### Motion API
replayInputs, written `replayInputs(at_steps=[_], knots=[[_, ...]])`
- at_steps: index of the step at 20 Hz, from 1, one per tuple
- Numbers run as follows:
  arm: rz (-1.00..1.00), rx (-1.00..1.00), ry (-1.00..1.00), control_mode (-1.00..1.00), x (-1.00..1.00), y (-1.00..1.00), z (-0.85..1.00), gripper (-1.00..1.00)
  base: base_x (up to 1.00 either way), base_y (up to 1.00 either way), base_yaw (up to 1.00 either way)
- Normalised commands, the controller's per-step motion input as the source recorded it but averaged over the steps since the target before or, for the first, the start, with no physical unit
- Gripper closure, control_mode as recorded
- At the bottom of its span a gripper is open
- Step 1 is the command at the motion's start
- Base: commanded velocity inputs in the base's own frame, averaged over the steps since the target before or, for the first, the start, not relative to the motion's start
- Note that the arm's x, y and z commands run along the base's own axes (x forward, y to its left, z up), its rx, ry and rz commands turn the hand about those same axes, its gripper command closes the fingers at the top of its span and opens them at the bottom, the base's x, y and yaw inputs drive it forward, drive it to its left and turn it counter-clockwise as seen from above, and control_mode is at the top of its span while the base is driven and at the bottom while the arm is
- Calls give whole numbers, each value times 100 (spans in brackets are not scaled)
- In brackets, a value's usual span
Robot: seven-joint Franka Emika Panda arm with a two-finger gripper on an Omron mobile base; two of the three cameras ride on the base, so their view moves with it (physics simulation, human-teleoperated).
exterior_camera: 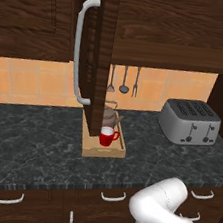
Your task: Pick the kettle from the counter and place it on the tray. Then pick the mug from the cabinet and place it on the tray. Then close the cabinet doors.
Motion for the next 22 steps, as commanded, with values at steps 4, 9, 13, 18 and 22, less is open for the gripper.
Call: replayInputs(at_steps=[4, 9, 13, 18, 22], knots=[[9, -100, 0, -100, -45, 31, 0, -100, 0, 0, 0], [9, -100, 0, -100, -27, 36, 1, -100, 0, 0, 0], [2, -89, 0, -100, -1, 29, 53, -100, 0, 0, 0], [0, -70, 1, -100, 0, 27, 91, -100, 0, 0, 0], [0, -52, 13, -100, 0, 23, 98, -100, 0, 0, 0]])
